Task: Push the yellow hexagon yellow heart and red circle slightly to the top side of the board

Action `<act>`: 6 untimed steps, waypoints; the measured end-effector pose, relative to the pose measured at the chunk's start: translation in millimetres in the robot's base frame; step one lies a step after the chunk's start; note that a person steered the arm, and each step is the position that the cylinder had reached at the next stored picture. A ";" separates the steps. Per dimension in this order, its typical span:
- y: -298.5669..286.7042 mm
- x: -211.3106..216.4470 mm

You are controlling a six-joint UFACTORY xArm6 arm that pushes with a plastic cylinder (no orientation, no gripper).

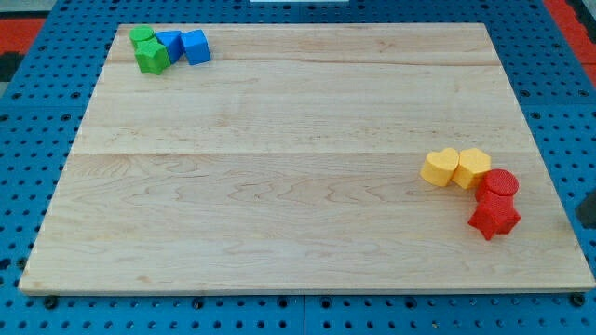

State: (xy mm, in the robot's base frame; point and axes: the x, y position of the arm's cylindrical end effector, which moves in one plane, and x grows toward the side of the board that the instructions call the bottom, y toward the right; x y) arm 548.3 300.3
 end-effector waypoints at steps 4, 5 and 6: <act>-66.8 -13.8; -71.4 -32.9; -113.7 -57.5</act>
